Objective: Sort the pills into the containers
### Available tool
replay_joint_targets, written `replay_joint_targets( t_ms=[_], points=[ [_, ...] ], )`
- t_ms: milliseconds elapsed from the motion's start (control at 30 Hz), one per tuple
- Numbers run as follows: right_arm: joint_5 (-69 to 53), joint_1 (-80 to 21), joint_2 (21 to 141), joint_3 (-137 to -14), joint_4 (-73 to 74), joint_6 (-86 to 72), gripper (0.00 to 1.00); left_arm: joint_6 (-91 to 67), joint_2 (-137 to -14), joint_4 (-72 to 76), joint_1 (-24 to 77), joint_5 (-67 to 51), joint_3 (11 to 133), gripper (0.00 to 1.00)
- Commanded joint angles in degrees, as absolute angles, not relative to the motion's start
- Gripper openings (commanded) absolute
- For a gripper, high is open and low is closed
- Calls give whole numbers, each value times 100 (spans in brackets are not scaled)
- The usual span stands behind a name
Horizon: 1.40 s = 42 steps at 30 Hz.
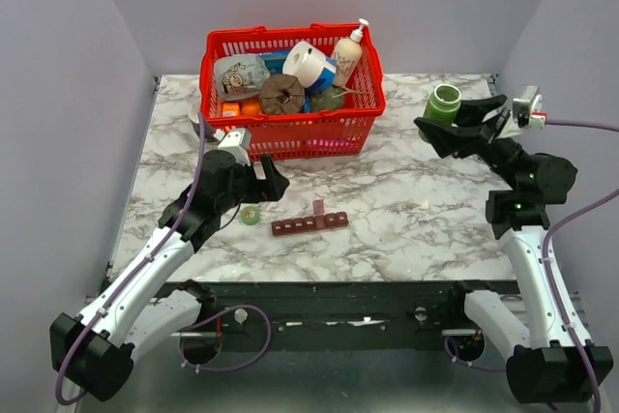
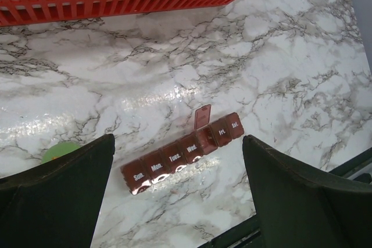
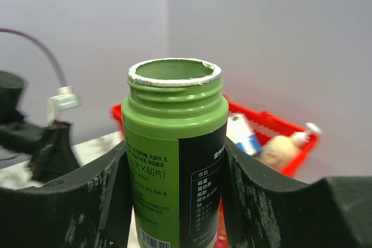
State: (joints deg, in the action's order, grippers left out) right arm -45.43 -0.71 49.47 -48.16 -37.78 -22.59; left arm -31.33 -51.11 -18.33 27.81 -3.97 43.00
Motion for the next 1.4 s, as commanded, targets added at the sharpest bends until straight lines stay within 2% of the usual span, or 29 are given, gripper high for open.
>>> replay_joint_targets(
  t_ms=[0,67,100,200,233,267,333,433,467,533,567,633,667,800,867,933,1067,1367],
  points=[
    [-5762,141,5140,-5000,-4982,-4446,1,-3059,-5027,-1811,2751,-562,4315,99],
    [-5363,79,5098,-4948,-4747,-4658,1,-3041,-5045,-1828,2751,-597,4342,99],
    [-5553,79,5254,-5000,-4790,-4667,1,-3024,-5045,-1828,2751,-624,4359,99],
    [-6911,53,5466,-5378,-4239,-3565,1,-2797,-4888,-1750,2751,-913,4307,99],
    [-7952,18,5441,-5379,-2009,-1785,1,-2577,-4678,-1688,2751,-1010,4237,99],
    [-8215,26,5545,-5483,-1221,-523,1,-2497,-4606,-1661,2751,-1028,4202,99],
    [-8899,26,5782,-5748,-241,243,0,-2313,-4413,-1626,2751,-1037,4140,99],
    [-8537,17,5845,-5853,1236,1937,1,-2023,-4263,-1652,2751,-1037,4122,99],
    [-8430,-156,5906,-5932,2222,3195,0,-1943,-4245,-1661,2751,-1037,4122,99],
    [-8394,-193,6125,-6029,3045,3830,1,-1776,-4175,-1679,2751,-1063,4122,99],
    [-8394,-219,6239,-6055,3441,4728,1,-1627,-4166,-1679,2751,-1072,4105,99],
    [-8298,-298,6652,-6082,4991,6232,1,-1460,-4114,-1635,2751,-1098,4017,99],
    [-8132,-473,6836,-6091,5410,7484,1,-1294,-4096,-1583,2760,-1186,3973,99],
    [-7427,-817,7873,-6319,7354,10235,1,-1056,-3903,-1424,2760,-1301,3797,99],
    [-7322,-931,8322,-6381,7559,10555,1,-923,-3780,-1398,2751,-1292,3692,99],
    [-7060,-1080,8420,-6302,6870,10241,1,-730,-3560,-1362,2751,-1056,3569,99],
    [-6435,-1685,8323,-6003,5216,8511,1,-510,-3200,-1327,2751,-344,3384,99],
    [-5283,-2337,8876,-6231,4044,7025,1,-325,-2980,-1415,2751,1403,3349,99]
  ],
)
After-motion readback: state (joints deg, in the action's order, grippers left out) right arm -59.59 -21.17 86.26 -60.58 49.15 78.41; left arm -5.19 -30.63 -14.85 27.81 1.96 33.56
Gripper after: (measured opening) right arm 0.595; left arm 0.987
